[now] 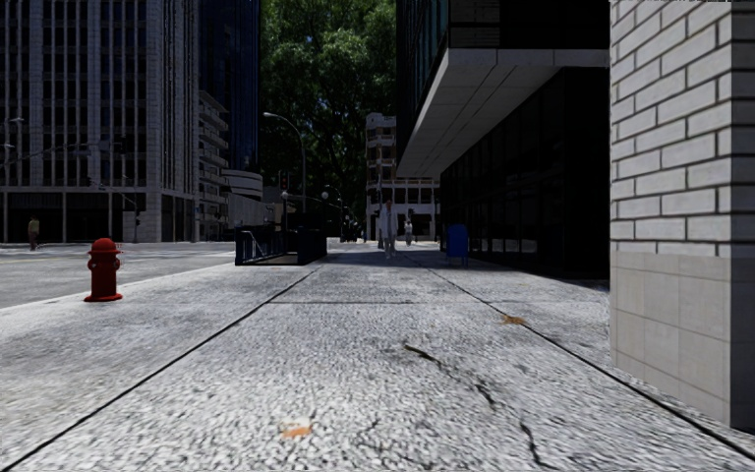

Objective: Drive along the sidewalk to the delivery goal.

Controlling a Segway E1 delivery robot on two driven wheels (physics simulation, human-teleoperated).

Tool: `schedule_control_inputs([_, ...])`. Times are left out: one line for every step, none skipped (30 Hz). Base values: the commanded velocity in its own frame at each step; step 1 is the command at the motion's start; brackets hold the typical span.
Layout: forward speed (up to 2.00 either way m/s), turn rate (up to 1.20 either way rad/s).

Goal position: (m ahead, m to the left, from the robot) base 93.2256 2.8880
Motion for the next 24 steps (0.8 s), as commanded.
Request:
schedule_control_inputs([2.00, 0.00])
schedule_control_inputs([2.00, 0.00])
schedule_control_inputs([2.00, 0.00])
schedule_control_inputs([2.00, 0.00])
schedule_control_inputs([2.00, 0.00])
schedule_control_inputs([2.00, 0.00])
schedule_control_inputs([2.00, 0.00])
schedule_control_inputs([2.00, 0.00])
schedule_control_inputs([2.00, -0.17])
schedule_control_inputs([2.00, -0.34])
schedule_control_inputs([2.00, -0.34])
schedule_control_inputs([2.00, -0.38])
schedule_control_inputs([2.00, -0.38])
schedule_control_inputs([2.00, -0.39])
schedule_control_inputs([2.00, -0.39])
schedule_control_inputs([2.00, -0.39])
schedule_control_inputs([2.00, -0.39])
schedule_control_inputs([2.00, -0.39])
schedule_control_inputs([2.00, -0.39])
schedule_control_inputs([2.00, -0.39])
schedule_control_inputs([2.00, -0.39])
schedule_control_inputs([2.00, -0.39])
schedule_control_inputs([2.00, -0.40])
schedule_control_inputs([2.00, -0.40])
